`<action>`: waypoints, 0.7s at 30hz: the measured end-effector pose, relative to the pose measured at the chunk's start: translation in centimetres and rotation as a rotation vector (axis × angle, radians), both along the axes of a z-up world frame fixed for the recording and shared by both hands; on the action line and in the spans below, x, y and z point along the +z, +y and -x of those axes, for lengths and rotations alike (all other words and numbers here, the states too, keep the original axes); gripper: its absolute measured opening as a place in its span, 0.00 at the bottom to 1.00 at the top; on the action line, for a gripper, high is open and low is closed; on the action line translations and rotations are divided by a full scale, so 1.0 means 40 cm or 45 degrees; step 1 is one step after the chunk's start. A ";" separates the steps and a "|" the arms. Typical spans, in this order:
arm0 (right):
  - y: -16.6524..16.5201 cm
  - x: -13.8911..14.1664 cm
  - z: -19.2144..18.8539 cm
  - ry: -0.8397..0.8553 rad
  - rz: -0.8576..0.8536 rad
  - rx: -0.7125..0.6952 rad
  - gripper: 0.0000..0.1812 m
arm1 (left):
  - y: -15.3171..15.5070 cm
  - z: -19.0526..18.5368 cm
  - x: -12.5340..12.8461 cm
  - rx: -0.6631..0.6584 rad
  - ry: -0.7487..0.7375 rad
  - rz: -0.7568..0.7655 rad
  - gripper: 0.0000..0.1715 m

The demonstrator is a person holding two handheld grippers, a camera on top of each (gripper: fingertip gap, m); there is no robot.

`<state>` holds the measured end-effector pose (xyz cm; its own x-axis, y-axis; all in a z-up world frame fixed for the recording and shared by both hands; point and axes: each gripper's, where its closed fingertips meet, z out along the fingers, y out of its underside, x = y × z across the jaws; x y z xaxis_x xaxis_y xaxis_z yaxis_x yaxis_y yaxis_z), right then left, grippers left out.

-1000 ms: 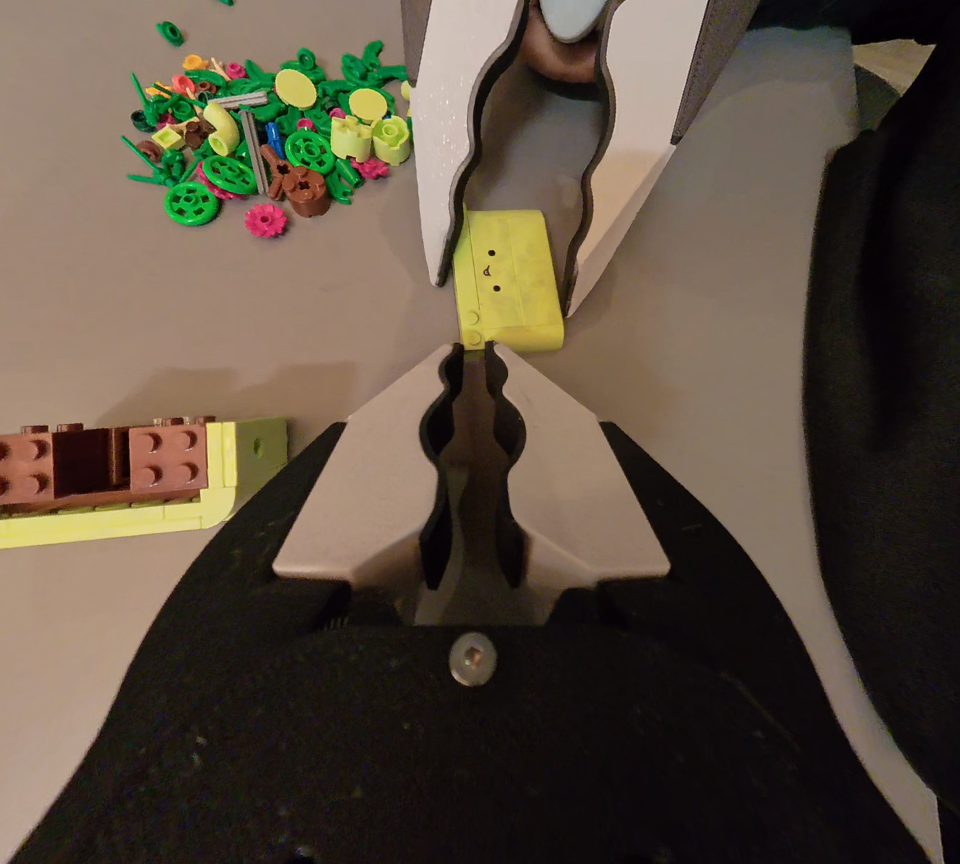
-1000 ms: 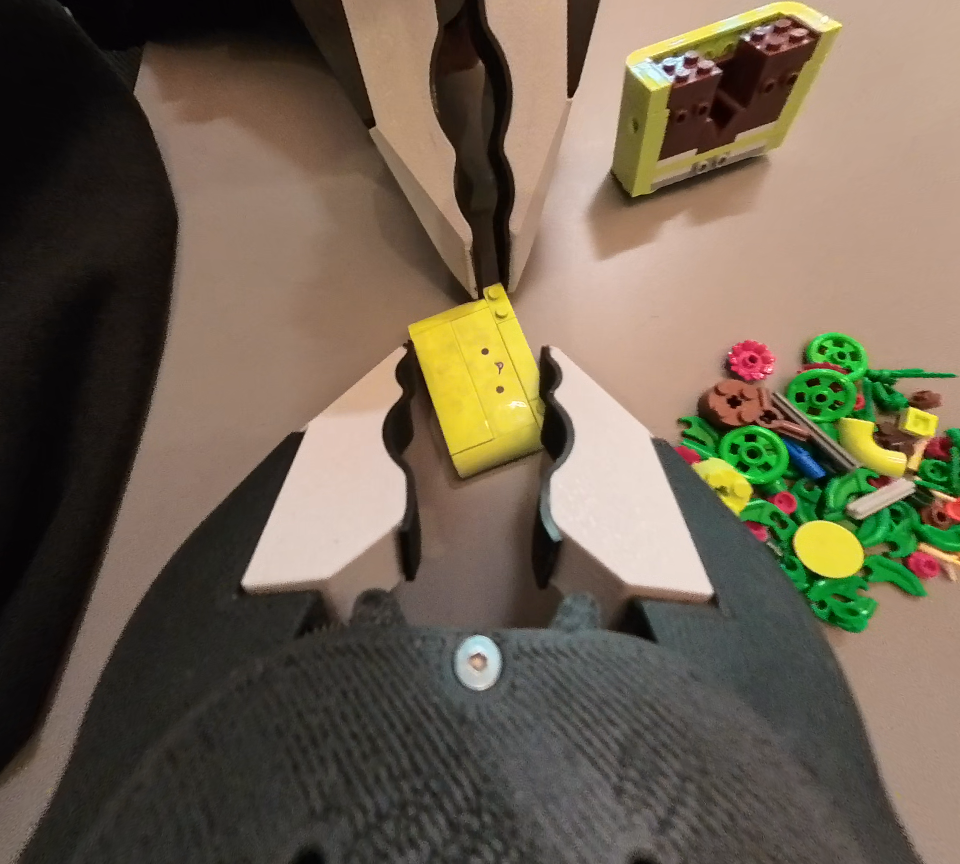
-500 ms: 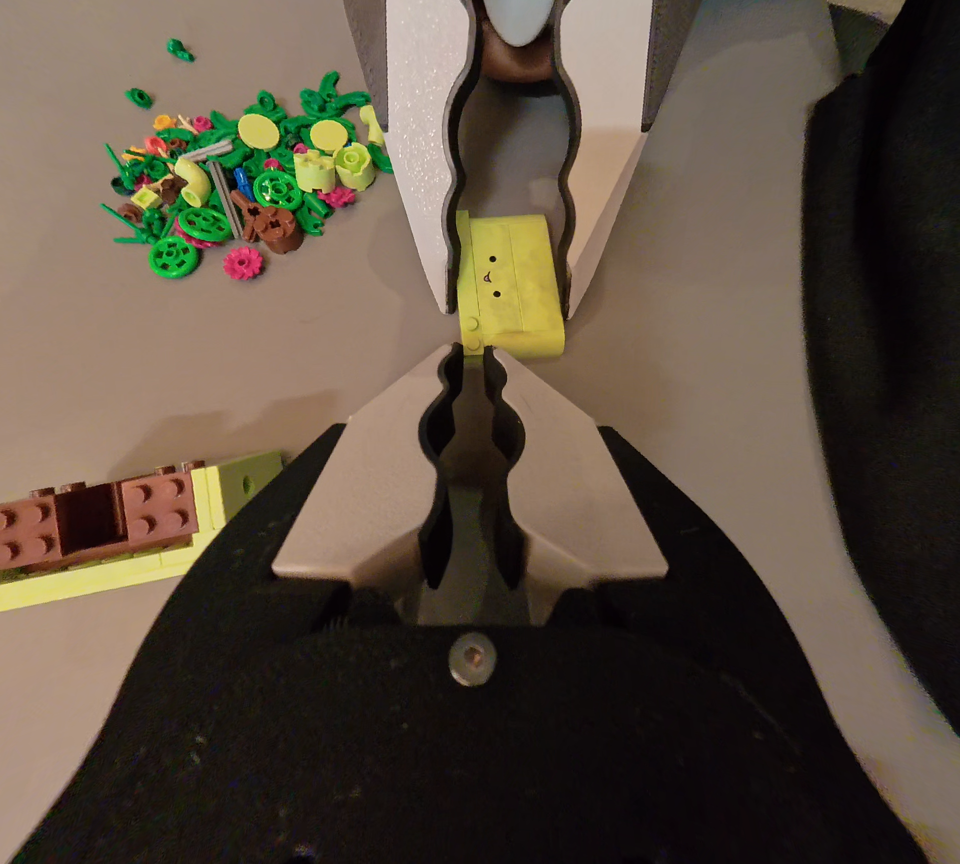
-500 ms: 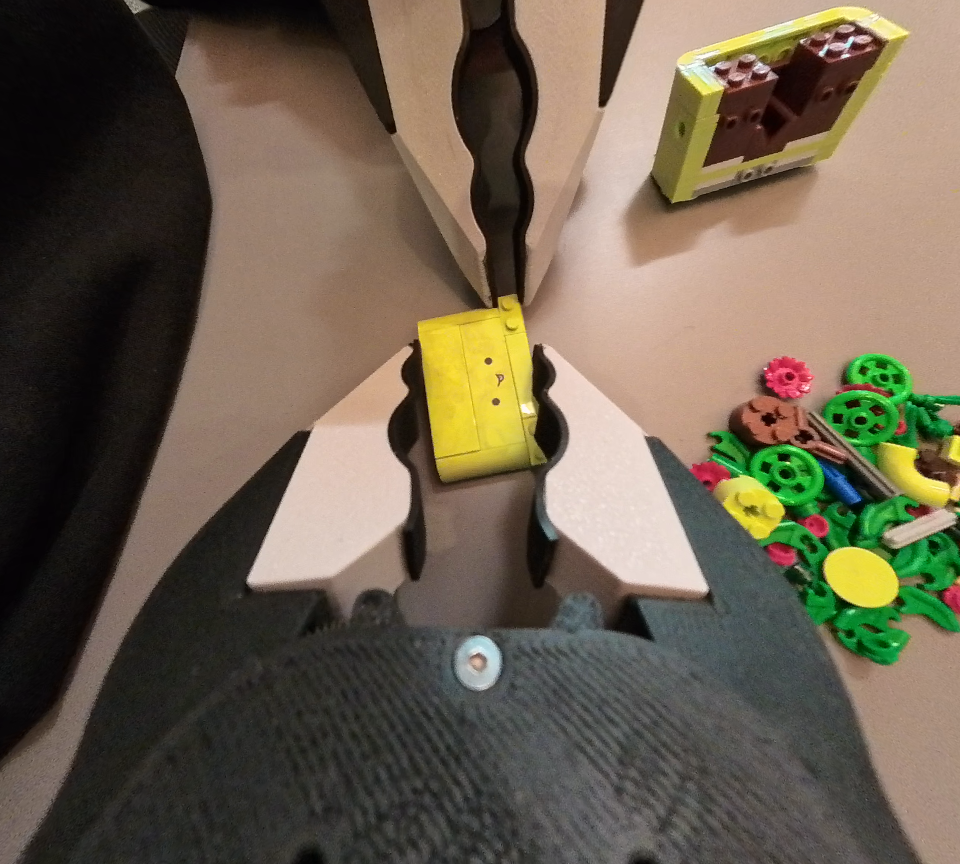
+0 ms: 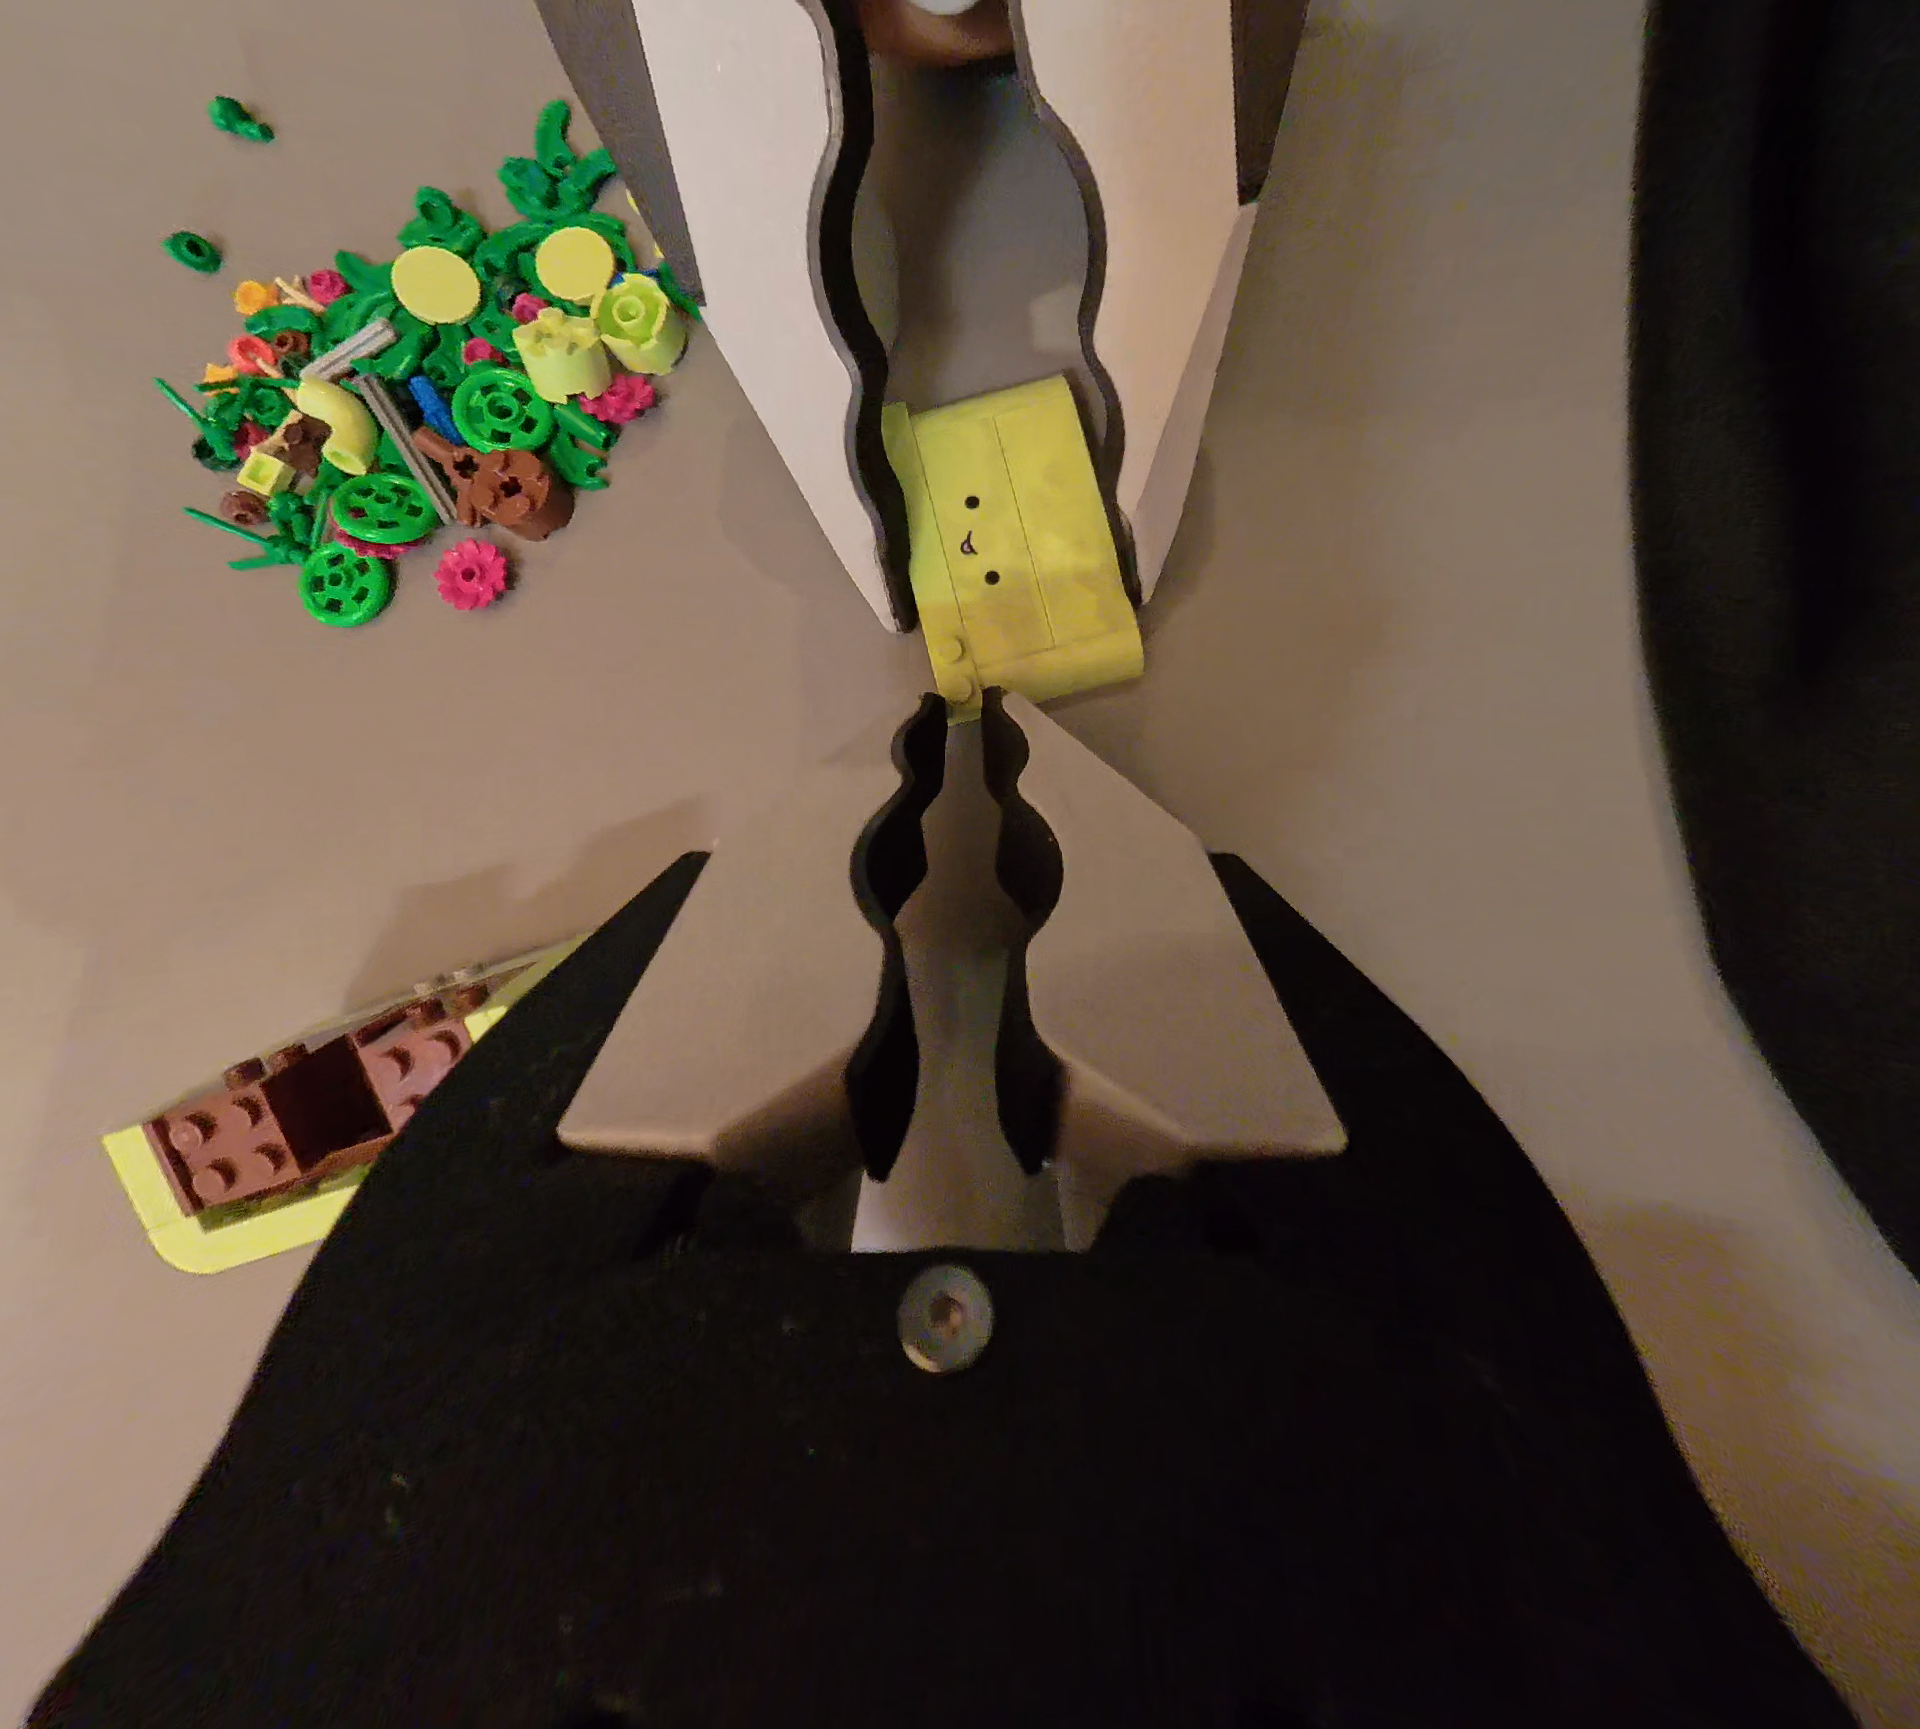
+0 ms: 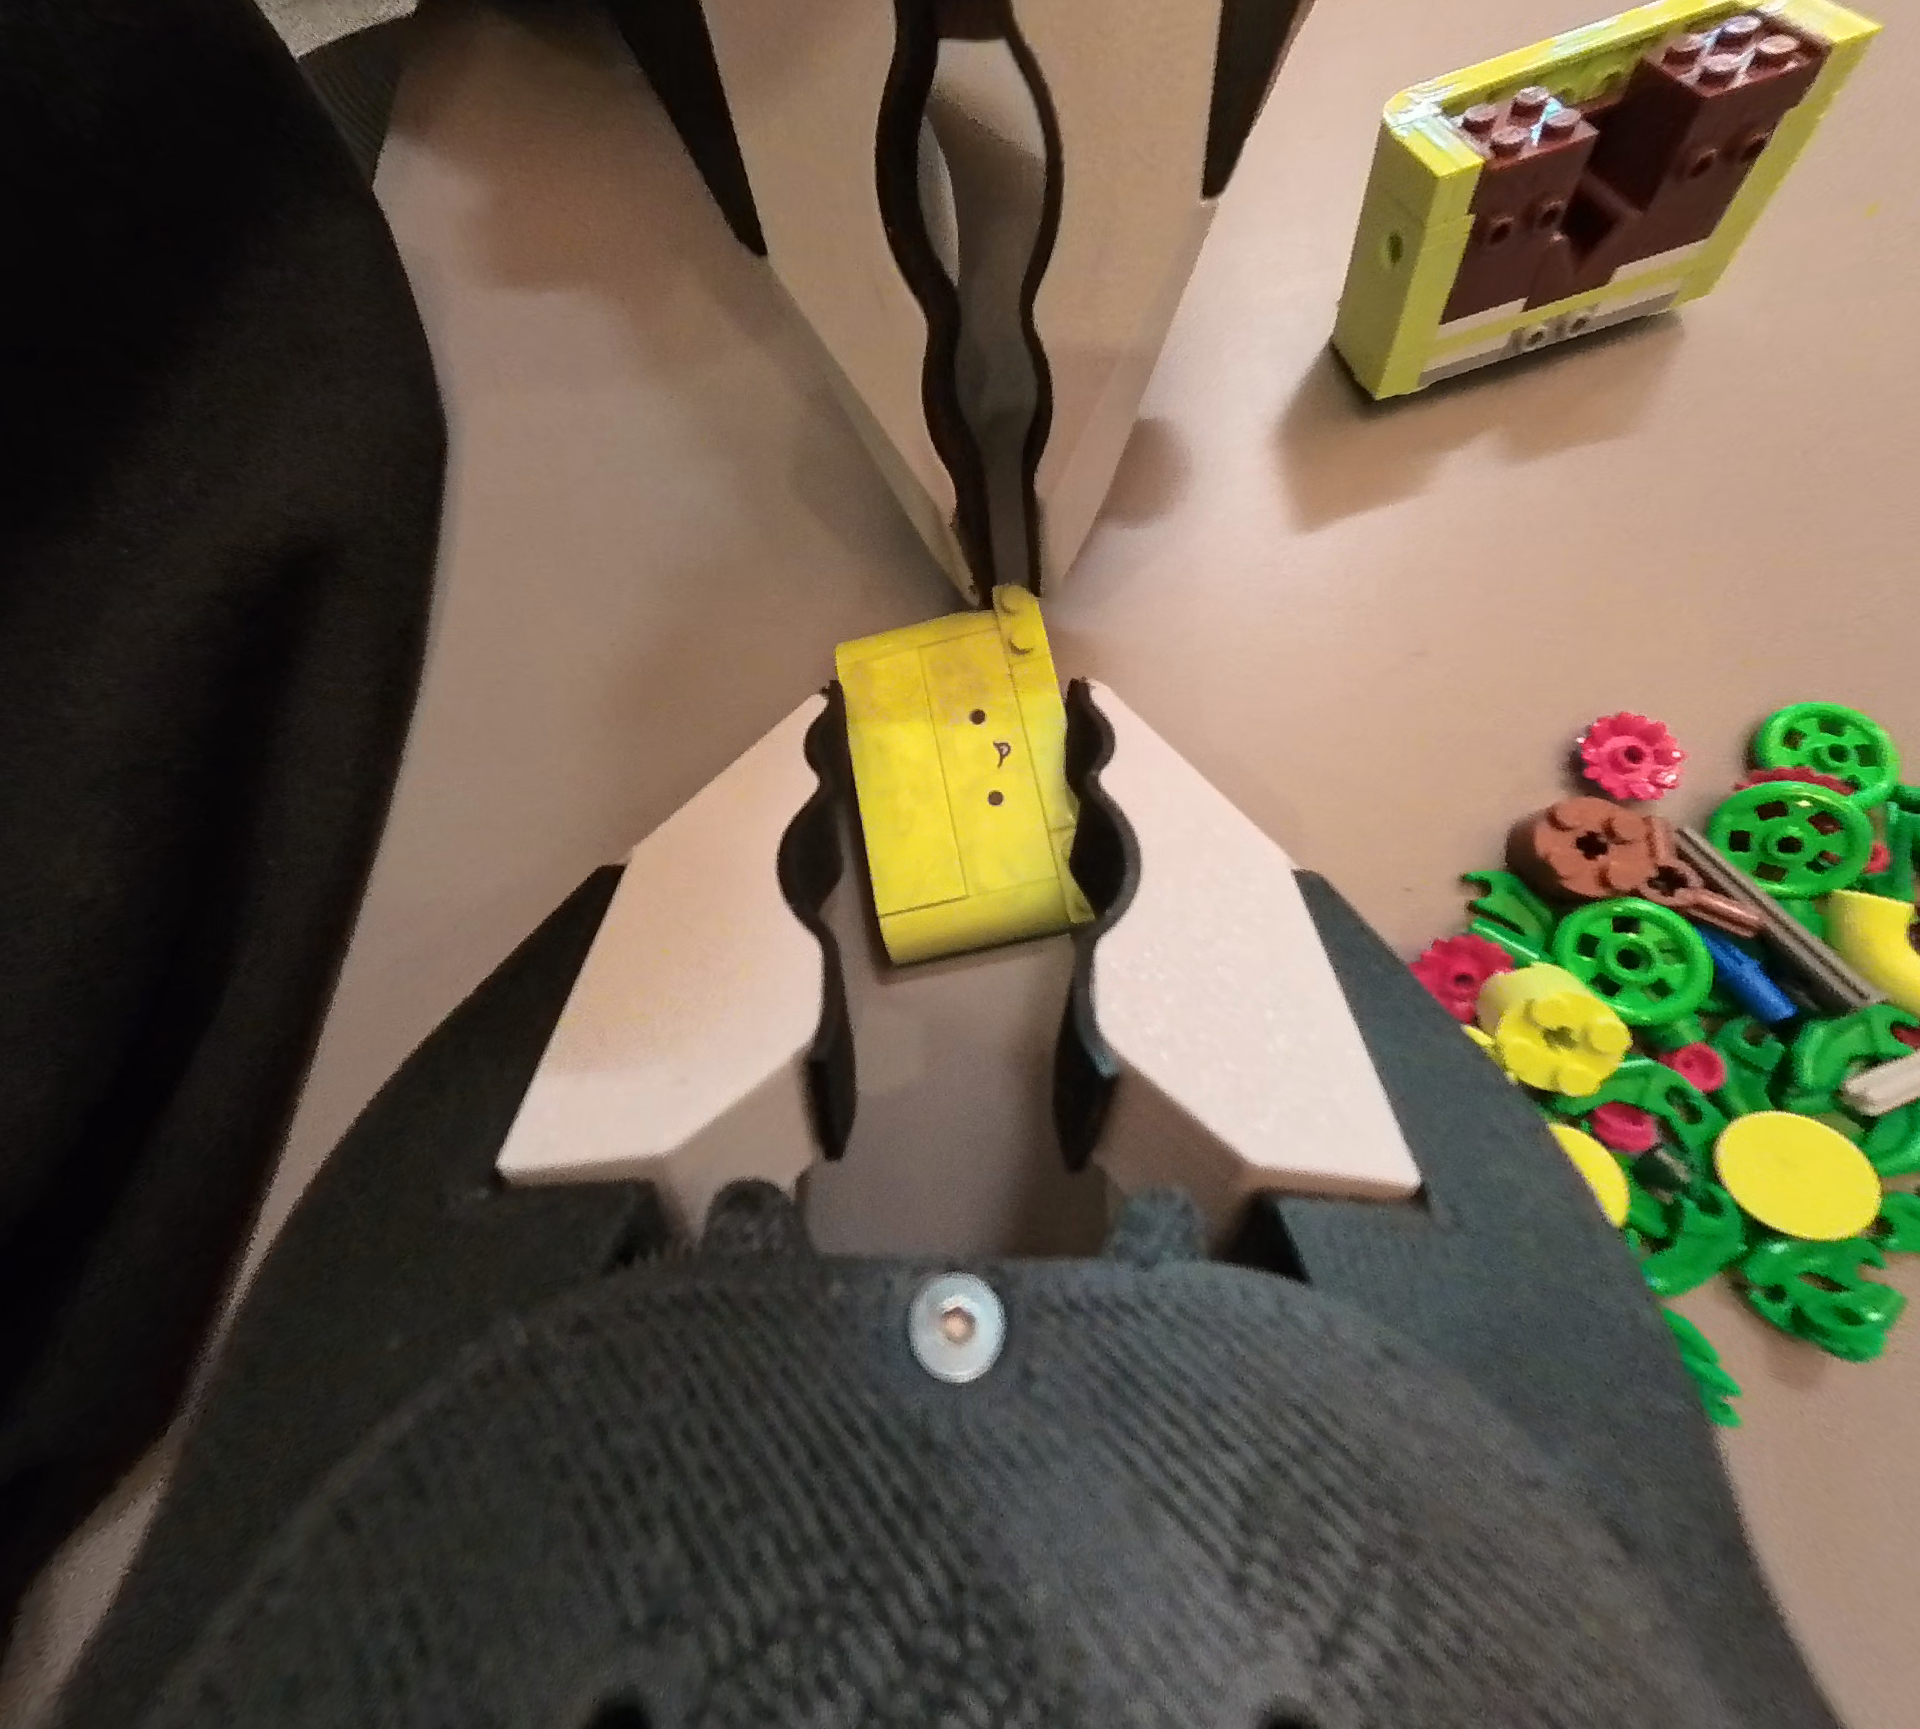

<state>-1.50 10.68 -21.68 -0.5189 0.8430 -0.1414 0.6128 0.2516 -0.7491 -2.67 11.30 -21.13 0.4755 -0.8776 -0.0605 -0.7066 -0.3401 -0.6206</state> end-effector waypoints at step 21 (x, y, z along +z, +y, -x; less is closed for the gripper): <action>-0.006 0.000 0.004 0.006 -0.020 -0.024 0.23 | -0.007 -0.012 -0.004 0.096 -0.233 0.149 0.14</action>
